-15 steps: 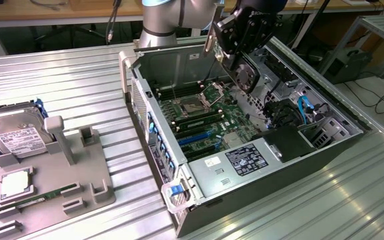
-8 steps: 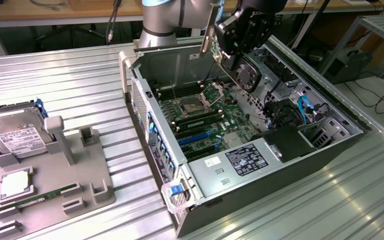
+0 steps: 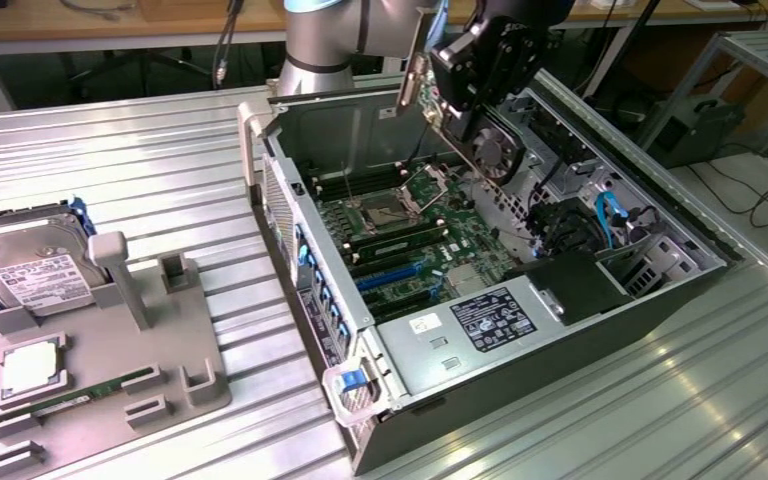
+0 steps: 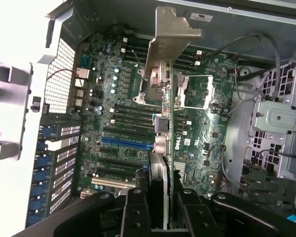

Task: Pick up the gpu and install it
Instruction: 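Insert the gpu into the slot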

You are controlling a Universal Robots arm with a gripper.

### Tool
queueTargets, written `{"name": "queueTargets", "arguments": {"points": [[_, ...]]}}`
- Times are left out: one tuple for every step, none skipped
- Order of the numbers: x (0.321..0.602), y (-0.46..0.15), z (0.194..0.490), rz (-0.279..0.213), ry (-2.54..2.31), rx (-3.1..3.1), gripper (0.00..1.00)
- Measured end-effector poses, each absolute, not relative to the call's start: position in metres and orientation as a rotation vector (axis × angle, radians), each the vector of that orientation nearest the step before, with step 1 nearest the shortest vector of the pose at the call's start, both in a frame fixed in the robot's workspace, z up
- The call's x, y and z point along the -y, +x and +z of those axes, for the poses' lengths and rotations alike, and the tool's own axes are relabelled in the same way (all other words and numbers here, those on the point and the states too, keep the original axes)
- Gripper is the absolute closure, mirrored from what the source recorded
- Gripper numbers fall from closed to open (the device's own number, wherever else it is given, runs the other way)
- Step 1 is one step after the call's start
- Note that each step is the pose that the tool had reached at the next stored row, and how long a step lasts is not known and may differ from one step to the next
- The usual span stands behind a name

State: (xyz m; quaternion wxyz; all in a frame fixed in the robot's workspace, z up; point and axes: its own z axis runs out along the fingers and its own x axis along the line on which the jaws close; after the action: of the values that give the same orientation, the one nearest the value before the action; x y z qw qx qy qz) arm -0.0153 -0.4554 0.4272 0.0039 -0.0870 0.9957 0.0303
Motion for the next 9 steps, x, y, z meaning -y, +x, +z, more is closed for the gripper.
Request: {"name": "queueTargets", "arguments": {"points": [[0.4554,-0.0153,0.4272,0.095,-0.286,-3.119,0.72],[0.4554,-0.0153,0.4272,0.095,-0.309,-3.118,0.72],[0.4554,-0.0153,0.4272,0.095,-0.325,-3.116,0.72],[0.4554,-0.0153,0.4271,0.095,-0.335,-3.116,0.72],[0.4554,-0.0153,0.4272,0.095,-0.343,-3.115,0.72],[0.4554,-0.0153,0.4272,0.095,-0.353,-3.114,0.72],[0.4554,-0.0153,0.4272,0.095,-0.363,-3.113,0.72],[0.4554,-0.0153,0.4272,0.096,-0.374,-3.112,0.72],[0.4554,-0.0153,0.4272,0.095,-0.388,-3.11,0.72]]}}
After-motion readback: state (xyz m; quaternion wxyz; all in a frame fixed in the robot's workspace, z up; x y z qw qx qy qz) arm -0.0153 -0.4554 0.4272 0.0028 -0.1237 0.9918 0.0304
